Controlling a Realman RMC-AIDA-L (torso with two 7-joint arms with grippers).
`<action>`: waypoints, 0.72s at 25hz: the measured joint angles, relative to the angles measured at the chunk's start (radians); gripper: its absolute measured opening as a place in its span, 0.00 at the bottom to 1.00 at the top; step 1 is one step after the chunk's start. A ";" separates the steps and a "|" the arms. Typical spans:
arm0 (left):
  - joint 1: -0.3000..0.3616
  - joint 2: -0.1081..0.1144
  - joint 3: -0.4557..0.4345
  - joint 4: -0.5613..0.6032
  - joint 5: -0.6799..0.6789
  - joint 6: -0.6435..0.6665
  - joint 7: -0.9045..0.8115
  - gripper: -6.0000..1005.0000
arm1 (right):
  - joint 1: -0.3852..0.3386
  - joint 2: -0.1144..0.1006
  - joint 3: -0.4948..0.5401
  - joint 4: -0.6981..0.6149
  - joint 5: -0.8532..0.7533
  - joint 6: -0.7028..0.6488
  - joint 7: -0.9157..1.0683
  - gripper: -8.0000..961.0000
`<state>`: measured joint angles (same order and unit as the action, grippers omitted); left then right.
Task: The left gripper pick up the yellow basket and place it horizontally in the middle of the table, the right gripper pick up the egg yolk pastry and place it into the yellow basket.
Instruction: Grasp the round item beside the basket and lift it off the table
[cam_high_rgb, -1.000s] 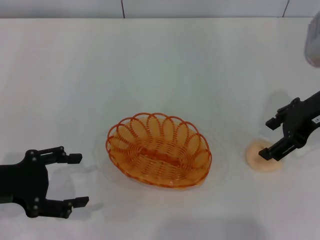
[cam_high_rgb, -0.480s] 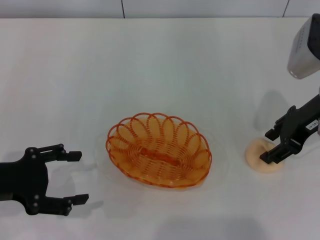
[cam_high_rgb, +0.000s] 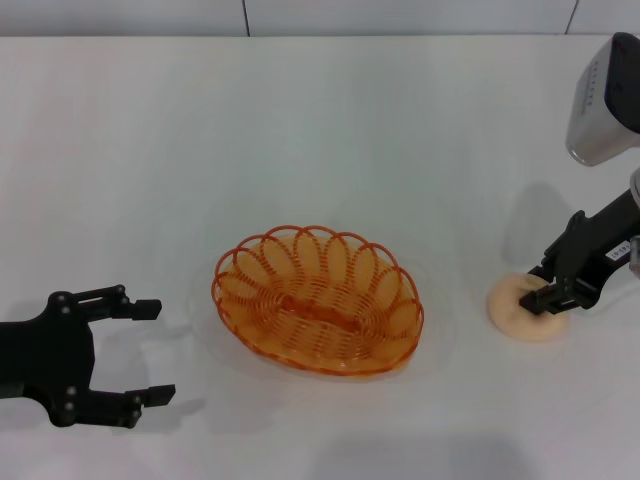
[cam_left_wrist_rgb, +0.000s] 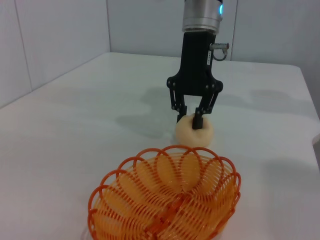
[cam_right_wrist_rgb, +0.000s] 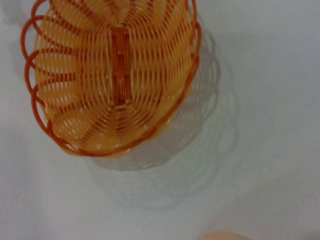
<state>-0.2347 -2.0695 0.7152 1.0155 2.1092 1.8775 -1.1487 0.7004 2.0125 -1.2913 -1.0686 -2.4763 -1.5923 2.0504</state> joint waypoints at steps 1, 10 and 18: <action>0.000 0.000 0.000 0.000 0.000 0.000 0.000 0.87 | 0.000 0.000 0.001 -0.002 0.002 -0.001 -0.001 0.45; 0.000 0.003 0.000 0.000 0.000 0.005 -0.005 0.87 | -0.008 -0.003 0.061 -0.043 0.027 -0.049 -0.041 0.25; 0.002 0.004 0.000 0.001 -0.002 0.006 -0.005 0.87 | -0.007 -0.006 0.206 -0.101 0.086 -0.170 -0.097 0.18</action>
<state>-0.2322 -2.0657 0.7148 1.0170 2.1072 1.8836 -1.1540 0.6935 2.0065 -1.0849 -1.1693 -2.3902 -1.7628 1.9533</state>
